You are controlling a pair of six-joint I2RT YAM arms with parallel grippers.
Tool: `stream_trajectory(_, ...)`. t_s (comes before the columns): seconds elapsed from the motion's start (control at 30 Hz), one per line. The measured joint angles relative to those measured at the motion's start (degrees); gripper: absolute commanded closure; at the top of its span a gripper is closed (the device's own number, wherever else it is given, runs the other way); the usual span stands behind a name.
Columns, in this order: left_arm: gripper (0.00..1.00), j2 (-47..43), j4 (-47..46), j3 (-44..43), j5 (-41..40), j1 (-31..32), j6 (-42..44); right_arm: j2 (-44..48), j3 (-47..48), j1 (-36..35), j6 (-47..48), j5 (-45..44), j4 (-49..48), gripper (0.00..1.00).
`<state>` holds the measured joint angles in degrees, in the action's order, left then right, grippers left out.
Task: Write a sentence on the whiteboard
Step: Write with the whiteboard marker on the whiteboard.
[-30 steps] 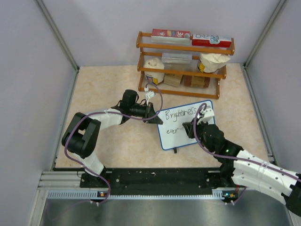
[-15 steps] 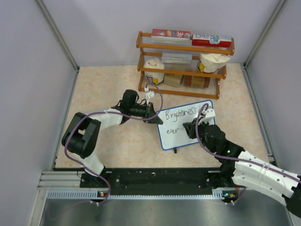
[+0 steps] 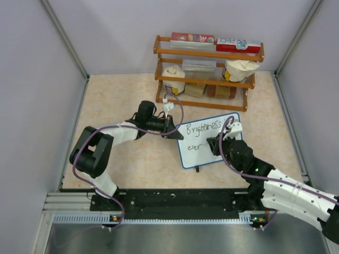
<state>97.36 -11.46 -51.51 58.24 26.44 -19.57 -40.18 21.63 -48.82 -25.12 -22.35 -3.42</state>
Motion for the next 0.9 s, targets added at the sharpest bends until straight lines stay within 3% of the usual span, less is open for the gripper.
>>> stream_trajectory(0.9,1.00,0.0,0.0,0.0,0.0,0.0,0.0,3.1,-1.8,0.2,-2.0,0.0,3.6,1.00)
